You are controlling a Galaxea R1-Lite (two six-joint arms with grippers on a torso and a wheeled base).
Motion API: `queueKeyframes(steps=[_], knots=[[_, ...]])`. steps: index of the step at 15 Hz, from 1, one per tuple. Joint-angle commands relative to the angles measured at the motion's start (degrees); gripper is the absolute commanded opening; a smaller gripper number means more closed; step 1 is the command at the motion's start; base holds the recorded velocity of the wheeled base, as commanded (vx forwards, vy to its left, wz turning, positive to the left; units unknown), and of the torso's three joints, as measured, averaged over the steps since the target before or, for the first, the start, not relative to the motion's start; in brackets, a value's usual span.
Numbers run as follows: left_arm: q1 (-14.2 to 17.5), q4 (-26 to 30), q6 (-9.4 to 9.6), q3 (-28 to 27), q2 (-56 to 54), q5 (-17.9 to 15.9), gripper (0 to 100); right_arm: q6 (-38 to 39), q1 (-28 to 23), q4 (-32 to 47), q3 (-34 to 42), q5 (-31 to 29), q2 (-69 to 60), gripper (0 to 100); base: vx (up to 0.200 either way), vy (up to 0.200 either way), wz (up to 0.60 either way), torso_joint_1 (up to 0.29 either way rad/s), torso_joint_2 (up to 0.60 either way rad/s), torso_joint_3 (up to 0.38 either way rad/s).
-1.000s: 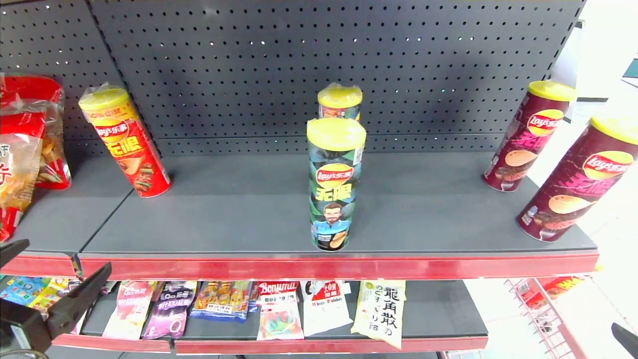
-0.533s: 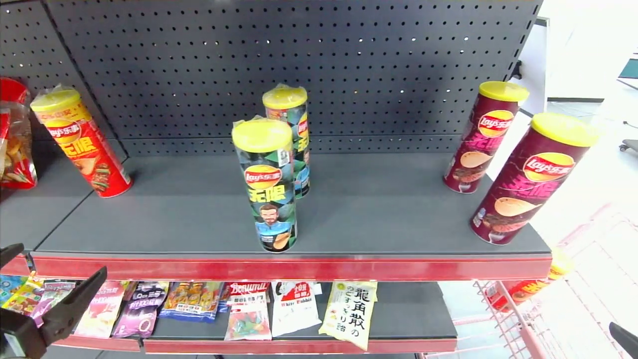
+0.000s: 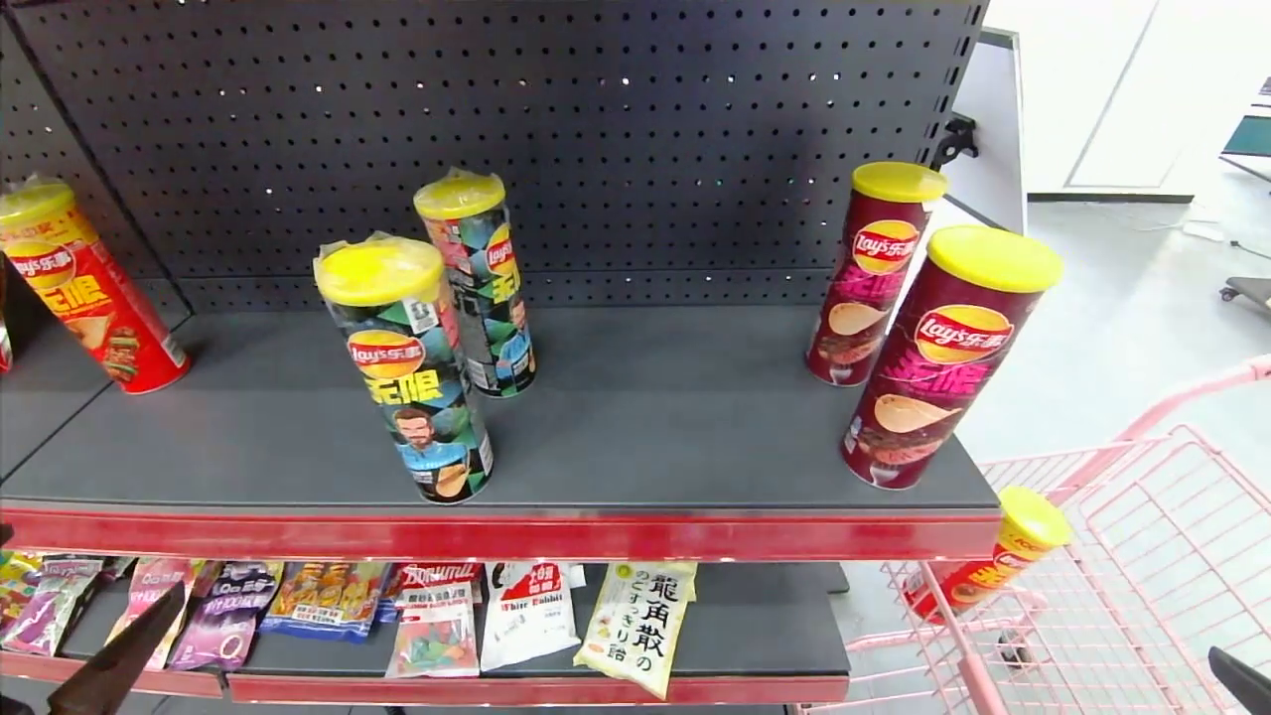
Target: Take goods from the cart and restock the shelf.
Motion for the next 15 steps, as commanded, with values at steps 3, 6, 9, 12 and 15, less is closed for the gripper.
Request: queueKeyframes(steps=[3, 6, 9, 12, 15], knots=[[0.0, 3.1, 0.30, 0.0, -4.7, 0.2, 100, 0.0, 0.0, 0.0, 0.2, 0.0, 0.1, 100, -0.133, 0.000, 0.00, 0.005, 0.00, 0.003], [0.0, 3.2, 1.62, 0.2, -5.3, 0.0, 100, 0.0, 0.0, 0.0, 0.2, 0.0, 0.1, 100, -0.067, 0.000, 0.00, 0.004, 0.00, 0.001], [0.0, 3.2, 2.23, 0.3, -6.2, -0.2, 100, 0.1, 0.0, 0.0, 0.2, 0.1, 0.2, 100, 0.000, 0.000, 0.00, 0.000, 0.00, 0.000], [0.0, 3.2, 2.23, 1.4, -8.1, -0.4, 100, 0.1, 0.0, 0.0, 0.7, 0.2, 0.2, 100, 0.000, 0.000, -0.40, 0.005, 0.00, 0.008], [-0.2, 3.3, 2.23, 2.4, -10.4, -0.8, 100, 0.1, 0.1, 0.0, 0.7, 0.2, 0.5, 100, 0.000, 0.000, -0.60, 0.007, 0.00, 0.002]])
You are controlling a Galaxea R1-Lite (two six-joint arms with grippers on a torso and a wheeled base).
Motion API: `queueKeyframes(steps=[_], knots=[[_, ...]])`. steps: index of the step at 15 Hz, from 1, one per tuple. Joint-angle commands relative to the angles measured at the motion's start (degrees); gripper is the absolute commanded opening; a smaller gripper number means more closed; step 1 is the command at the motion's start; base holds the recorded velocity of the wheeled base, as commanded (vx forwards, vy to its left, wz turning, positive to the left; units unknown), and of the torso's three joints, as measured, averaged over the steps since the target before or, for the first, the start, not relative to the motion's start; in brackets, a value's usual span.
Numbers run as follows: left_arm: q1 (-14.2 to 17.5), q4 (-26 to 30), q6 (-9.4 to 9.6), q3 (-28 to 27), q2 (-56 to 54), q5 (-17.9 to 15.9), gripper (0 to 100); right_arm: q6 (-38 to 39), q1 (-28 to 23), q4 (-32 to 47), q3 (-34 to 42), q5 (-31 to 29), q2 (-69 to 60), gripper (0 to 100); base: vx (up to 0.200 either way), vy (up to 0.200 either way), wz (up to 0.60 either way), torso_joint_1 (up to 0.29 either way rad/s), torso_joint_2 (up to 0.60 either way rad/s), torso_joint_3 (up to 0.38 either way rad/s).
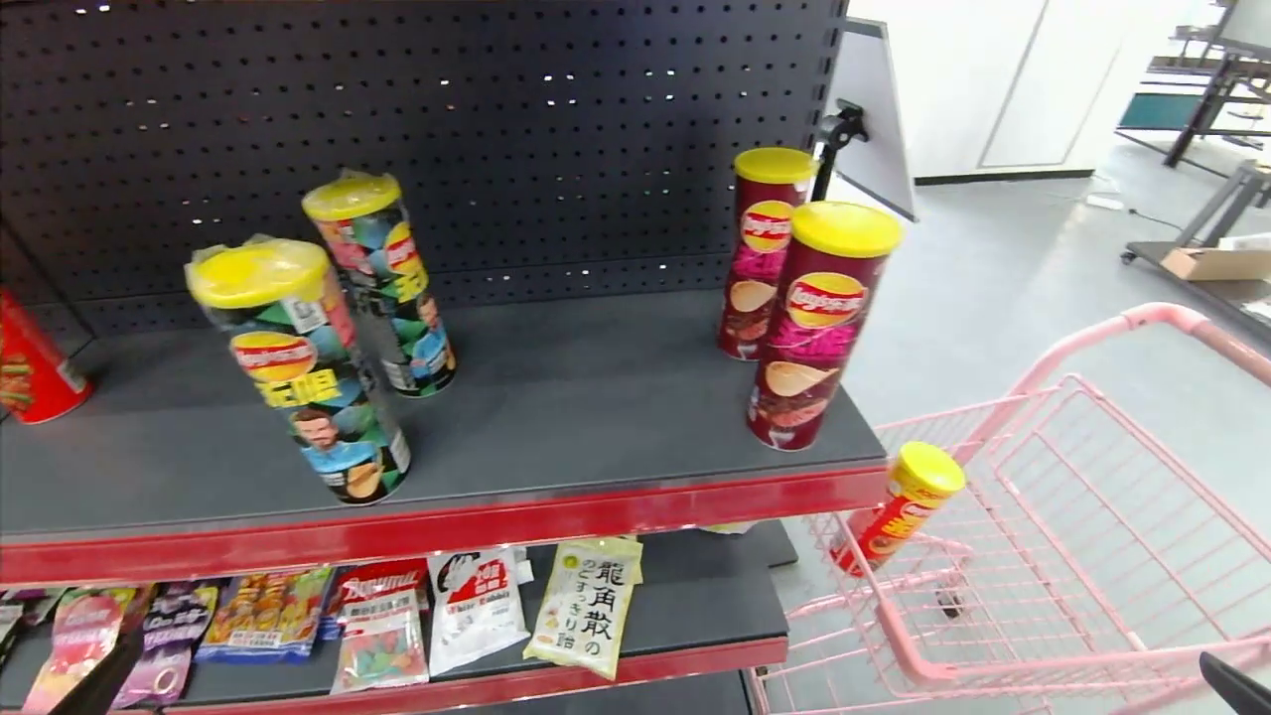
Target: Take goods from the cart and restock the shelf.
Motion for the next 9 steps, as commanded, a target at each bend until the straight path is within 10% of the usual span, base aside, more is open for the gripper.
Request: queueKeyframes(steps=[1, 9], knots=[[-0.1, 0.4, -0.01, 0.7, -2.1, -0.4, 100, 0.0, 0.0, 0.0, -0.1, 0.0, 0.5, 100, 0.000, 0.000, -0.60, 0.012, 0.00, 0.002], [-0.2, 9.8, -0.54, 0.4, -12.1, -7.9, 100, 0.0, 0.1, -0.1, 0.0, -0.1, 2.9, 100, 0.000, 0.000, -0.07, 0.000, 0.00, 0.000]])
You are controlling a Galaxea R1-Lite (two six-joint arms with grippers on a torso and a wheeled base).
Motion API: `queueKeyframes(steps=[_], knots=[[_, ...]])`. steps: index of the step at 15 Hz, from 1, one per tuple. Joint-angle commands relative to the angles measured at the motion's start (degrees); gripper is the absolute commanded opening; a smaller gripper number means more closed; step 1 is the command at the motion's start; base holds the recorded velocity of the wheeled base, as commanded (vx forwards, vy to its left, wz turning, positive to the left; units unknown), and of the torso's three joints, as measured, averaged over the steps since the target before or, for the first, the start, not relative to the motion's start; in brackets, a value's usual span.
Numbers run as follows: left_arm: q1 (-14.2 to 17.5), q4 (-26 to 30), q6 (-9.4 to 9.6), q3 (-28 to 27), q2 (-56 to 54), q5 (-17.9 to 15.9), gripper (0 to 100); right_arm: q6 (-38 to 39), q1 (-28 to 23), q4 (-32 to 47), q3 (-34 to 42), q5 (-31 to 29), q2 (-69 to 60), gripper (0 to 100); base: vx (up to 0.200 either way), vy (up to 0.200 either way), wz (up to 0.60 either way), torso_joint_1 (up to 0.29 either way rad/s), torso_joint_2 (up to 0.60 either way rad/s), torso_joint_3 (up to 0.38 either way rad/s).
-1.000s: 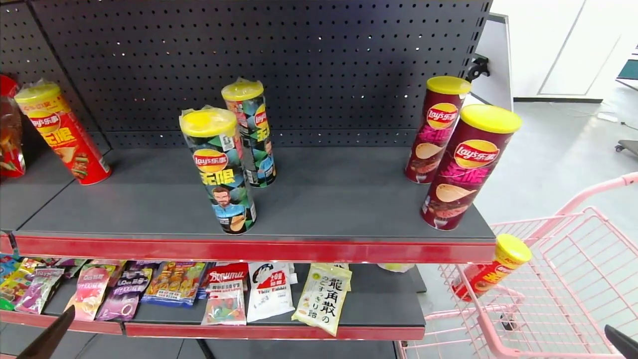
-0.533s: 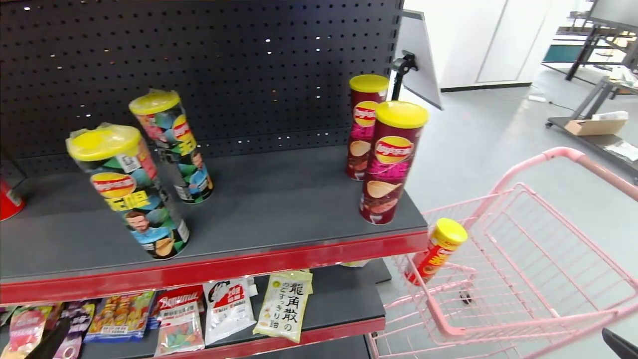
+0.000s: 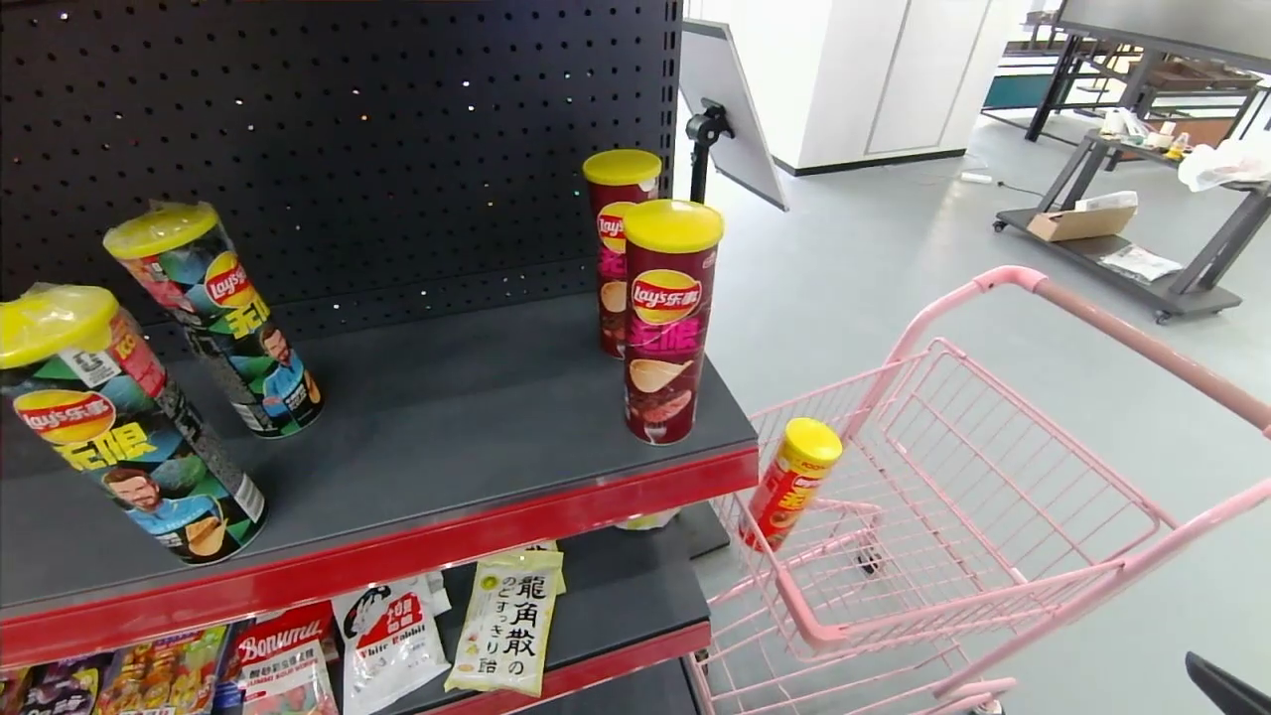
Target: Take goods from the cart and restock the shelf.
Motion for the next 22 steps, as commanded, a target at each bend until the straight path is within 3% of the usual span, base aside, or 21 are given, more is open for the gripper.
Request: queueKeyframes(steps=[1, 4, 17, 20, 22], knots=[[0.0, 3.2, -0.16, -0.2, -5.3, -2.5, 100, 0.0, -0.2, 0.0, 0.0, -0.2, 0.8, 100, 0.000, 0.000, 0.00, -0.032, 0.07, 0.061], [0.0, 7.8, -0.25, 0.0, -10.0, -2.8, 100, 0.0, -0.2, 0.0, 0.5, -0.2, 1.0, 100, 0.000, 0.000, 0.00, -0.126, 0.33, 0.196], [0.1, 7.8, -0.96, 0.0, -10.8, -2.2, 100, 0.5, -0.2, -0.9, -1.0, 0.1, 8.9, 100, 0.000, 0.000, 0.00, -0.155, 0.45, 0.289], [0.1, 7.8, -0.96, 0.0, -10.4, -2.1, 100, 6.7, 0.1, -11.2, -4.4, 0.3, 22.9, 100, 0.000, 0.000, 0.00, -0.021, 0.08, 0.049], [0.1, 7.8, -0.96, -0.2, -10.1, -2.1, 100, 11.7, 1.3, -24.9, -4.4, 0.4, 34.0, 100, 0.000, 0.000, 0.00, 0.000, 0.00, 0.000]])
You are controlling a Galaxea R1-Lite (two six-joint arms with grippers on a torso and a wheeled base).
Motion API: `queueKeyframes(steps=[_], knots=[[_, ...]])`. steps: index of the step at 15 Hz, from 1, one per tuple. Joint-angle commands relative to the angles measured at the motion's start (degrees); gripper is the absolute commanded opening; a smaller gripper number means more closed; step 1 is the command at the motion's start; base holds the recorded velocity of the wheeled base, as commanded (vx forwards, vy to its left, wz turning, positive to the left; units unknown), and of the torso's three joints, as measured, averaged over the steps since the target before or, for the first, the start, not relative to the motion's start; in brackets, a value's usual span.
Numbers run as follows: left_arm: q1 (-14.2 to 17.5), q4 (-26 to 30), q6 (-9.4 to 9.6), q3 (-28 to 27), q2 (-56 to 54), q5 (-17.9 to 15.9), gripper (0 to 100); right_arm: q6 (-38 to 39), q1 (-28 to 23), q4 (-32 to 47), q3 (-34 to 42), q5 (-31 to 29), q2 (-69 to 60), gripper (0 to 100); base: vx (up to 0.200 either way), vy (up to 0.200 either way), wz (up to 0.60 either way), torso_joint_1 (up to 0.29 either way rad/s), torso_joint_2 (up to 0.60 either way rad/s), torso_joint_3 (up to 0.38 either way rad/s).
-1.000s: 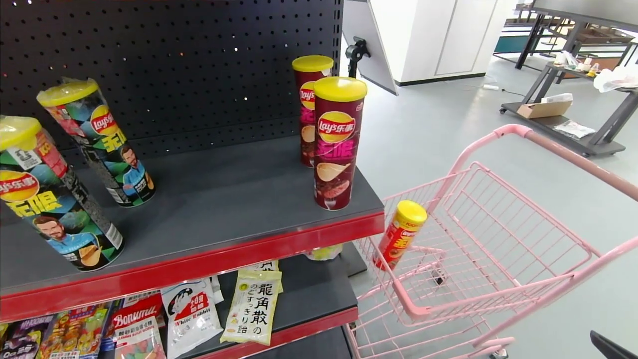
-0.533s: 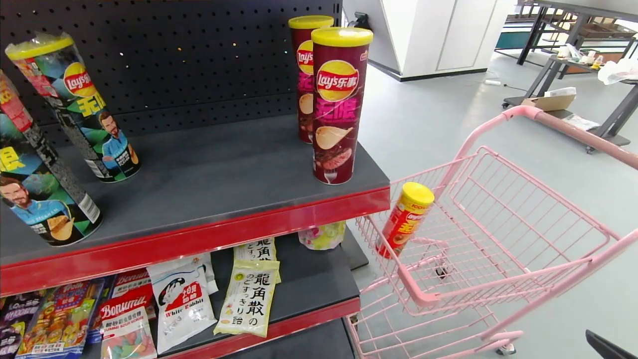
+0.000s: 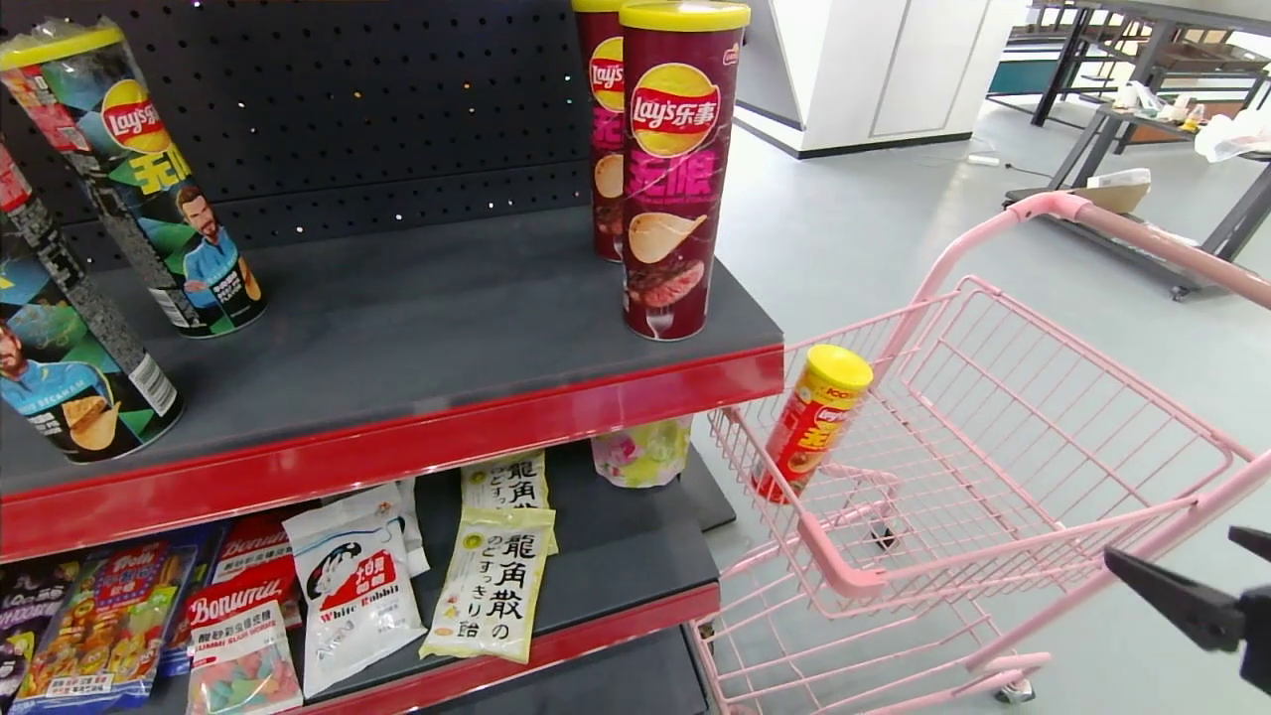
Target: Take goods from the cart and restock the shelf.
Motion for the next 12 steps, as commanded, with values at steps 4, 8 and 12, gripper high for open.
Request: queueKeyframes(steps=[4, 8, 12], knots=[[0.0, 0.0, -3.86, -0.3, 3.3, 1.0, 100, 5.3, 3.0, -25.8, -5.8, 6.1, 33.9, 100, 0.000, 0.000, 0.00, 0.000, 0.00, 0.000], [0.0, 0.0, -7.02, -0.5, 4.5, 0.8, 100, 5.5, 3.5, -37.0, -10.6, 11.1, 49.3, 100, 0.000, 0.000, 0.00, 0.000, 0.00, 0.000], [0.0, 0.0, -7.02, -0.3, 5.7, 0.7, 100, 5.5, 4.2, -41.8, -15.2, 13.9, 57.4, 100, 0.000, 0.000, 0.00, 0.000, 0.00, 0.000]])
